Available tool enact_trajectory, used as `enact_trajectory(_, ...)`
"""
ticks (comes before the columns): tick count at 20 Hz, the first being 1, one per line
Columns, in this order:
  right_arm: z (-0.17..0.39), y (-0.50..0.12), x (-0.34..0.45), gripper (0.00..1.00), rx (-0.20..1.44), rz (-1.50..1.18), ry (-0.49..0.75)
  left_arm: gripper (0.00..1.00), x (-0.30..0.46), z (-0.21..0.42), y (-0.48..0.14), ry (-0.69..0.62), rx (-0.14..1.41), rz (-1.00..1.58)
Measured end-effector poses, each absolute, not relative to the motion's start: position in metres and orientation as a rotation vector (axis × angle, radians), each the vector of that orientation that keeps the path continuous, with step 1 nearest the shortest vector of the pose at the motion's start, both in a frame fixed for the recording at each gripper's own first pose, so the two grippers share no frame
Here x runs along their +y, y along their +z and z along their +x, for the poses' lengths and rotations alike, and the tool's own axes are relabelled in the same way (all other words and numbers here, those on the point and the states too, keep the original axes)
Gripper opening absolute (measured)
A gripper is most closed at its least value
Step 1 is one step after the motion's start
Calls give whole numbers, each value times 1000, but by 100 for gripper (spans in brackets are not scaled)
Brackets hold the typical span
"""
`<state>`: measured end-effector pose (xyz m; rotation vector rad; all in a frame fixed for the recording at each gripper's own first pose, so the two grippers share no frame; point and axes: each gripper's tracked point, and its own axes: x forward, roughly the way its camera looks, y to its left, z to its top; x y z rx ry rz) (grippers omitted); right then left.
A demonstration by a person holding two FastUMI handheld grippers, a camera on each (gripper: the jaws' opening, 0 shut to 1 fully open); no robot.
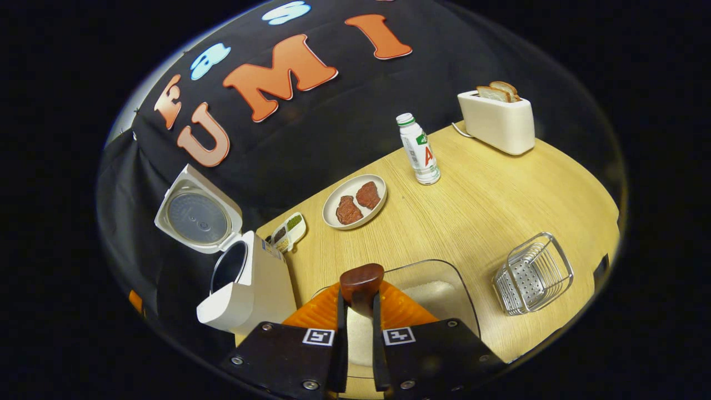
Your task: Close the left gripper, press the button to open the rice cooker; take a wooden spoon from the chopstick holder with the right hand, scoop a spoonful of rice and pour it into the rice cooker, then put the wooden spoon back into the chopstick holder.
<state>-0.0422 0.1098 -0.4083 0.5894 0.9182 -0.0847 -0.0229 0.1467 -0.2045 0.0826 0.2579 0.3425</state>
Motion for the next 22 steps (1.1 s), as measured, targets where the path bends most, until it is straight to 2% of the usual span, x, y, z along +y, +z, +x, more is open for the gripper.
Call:
enact_trajectory(3, -43, -409, 109, 18, 925, 693, -109, 97, 147, -21, -205, 334, 260, 86)
enact_trajectory(4, -43, -410, 110, 18, 929, 735, -110, 100, 145, -21, -205, 331, 261, 86)
enact_trajectory(6, -42, -412, 111, 18, 927, 794, -124, 97, 145, -21, -206, 326, 264, 88)
enact_trajectory(7, -40, -413, 110, 18, 924, 801, -129, 100, 144, -21, -207, 323, 267, 88)
enact_trajectory(17, -45, -432, 95, 18, 976, 1078, -166, 97, 138, -18, -208, 309, 270, 84)
enact_trajectory(18, -46, -436, 91, 18, 979, 1119, -174, 100, 137, -19, -209, 307, 271, 84)
enact_trajectory(19, -48, -438, 87, 18, 982, 1165, -183, 97, 136, -18, -208, 305, 271, 86)
enact_trajectory(20, -49, -438, 83, 14, 975, 1213, -189, 100, 133, -18, -208, 302, 269, 89)
enact_trajectory(22, -49, -434, 75, 18, 953, 1300, -178, 97, 132, -17, -207, 298, 268, 95)
